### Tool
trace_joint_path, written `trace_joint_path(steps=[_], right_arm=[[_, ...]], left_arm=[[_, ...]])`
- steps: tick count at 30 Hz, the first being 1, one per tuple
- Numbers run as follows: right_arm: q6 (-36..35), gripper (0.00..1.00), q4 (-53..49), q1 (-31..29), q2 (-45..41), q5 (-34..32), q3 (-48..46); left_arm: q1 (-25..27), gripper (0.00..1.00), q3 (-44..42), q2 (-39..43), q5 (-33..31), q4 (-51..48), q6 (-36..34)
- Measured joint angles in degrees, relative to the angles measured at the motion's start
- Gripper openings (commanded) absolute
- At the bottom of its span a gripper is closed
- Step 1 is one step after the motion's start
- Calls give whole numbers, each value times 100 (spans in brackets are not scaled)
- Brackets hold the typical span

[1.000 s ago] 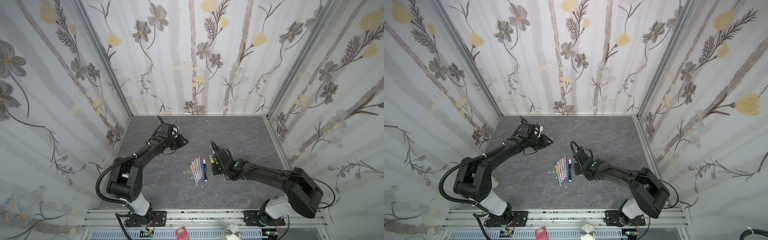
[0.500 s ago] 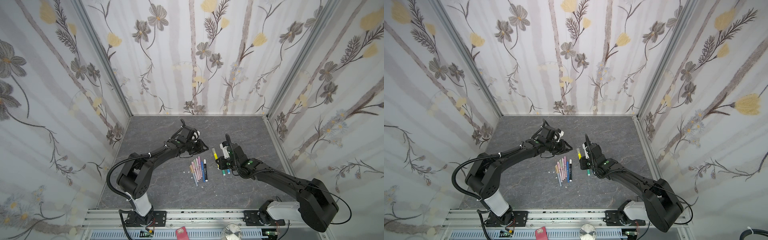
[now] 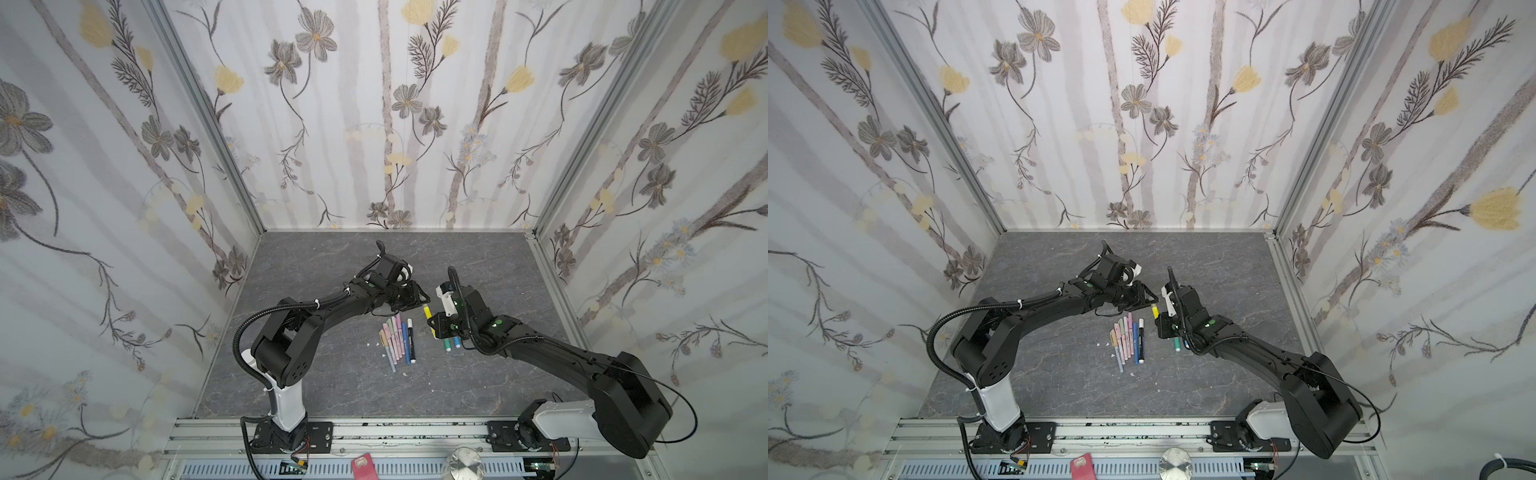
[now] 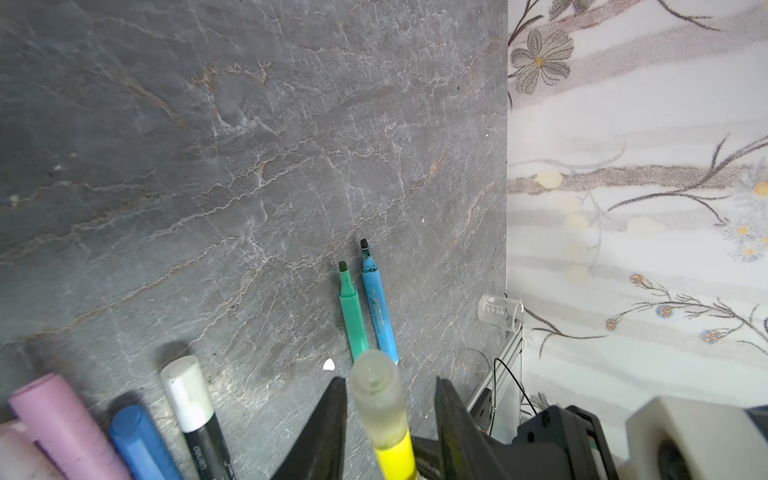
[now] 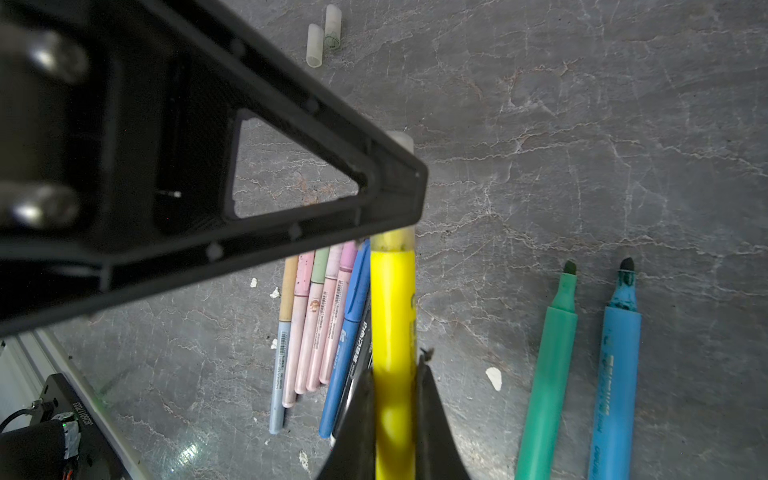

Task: Open the pen caps
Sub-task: 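Lift the yellow highlighter with the right gripper while the left gripper closes on its cap, then pull the left gripper away from the right gripper to remove the cap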

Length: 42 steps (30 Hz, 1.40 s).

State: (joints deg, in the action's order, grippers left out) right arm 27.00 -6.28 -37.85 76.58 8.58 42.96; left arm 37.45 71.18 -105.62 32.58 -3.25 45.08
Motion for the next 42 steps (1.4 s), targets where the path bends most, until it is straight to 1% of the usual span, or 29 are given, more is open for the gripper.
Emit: trace_joint_path(steps=[3,8,17,26,33,35,39,42], right_arm=[[-2,3,131,-2,13,15,114],[-2,3,151,0,42,50,122],[-2,3,173,-2,74,70,114],[50,3,195,-2,74,72,83],[59,2,216,-2,74,68,72],[59,2,216,-2,74,68,72],[74,2,221,0,74,70,72],[96,2,225,0,72,74,72]], left_arm=[[4,32,63,-79,-11,2,11],[31,24,125,-155,-24,13,11],[31,23,133,-164,-129,9,-2],[31,17,151,-173,-166,39,35],[31,14,166,-173,-140,90,59],[31,14,166,-175,-138,96,59],[31,20,166,-181,-144,122,57],[20,20,166,-205,-216,125,39]])
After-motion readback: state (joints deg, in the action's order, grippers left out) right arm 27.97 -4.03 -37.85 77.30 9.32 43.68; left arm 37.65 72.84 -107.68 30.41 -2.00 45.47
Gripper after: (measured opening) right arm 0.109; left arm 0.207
